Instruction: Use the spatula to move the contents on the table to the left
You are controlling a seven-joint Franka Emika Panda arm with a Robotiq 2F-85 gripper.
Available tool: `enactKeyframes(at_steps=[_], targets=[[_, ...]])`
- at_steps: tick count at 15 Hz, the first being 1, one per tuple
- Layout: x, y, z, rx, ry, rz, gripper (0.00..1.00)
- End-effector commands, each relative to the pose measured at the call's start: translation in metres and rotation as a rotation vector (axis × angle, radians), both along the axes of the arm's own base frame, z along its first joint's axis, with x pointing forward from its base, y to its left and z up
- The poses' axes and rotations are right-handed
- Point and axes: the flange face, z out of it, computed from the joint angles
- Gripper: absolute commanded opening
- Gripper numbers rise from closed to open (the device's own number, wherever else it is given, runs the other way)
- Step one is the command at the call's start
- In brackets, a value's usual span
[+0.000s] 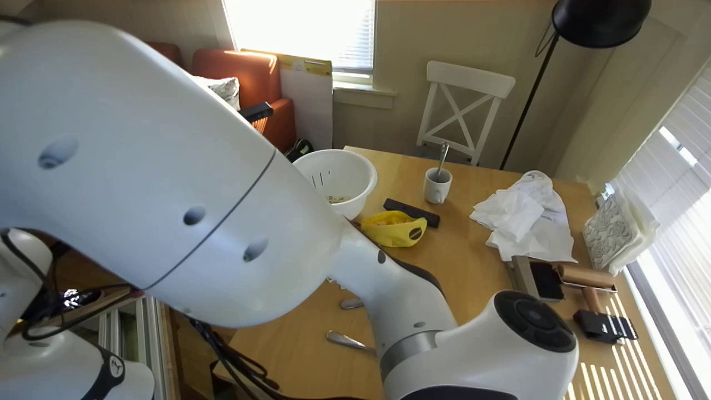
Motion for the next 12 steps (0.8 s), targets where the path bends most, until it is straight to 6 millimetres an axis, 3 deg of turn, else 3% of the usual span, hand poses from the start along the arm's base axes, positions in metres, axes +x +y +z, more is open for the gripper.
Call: enactKeyframes(at_steps=[1,5,12], targets=[[0.009,-0.004,0.034,-0.075,-0.145,-0.049,0.06],[0.039,-0.009,0.039,-0.181,-0.289,-0.086,0.06],[0.089,-0.001,0.000,-0.424,-0.361,-0.016,0.06]])
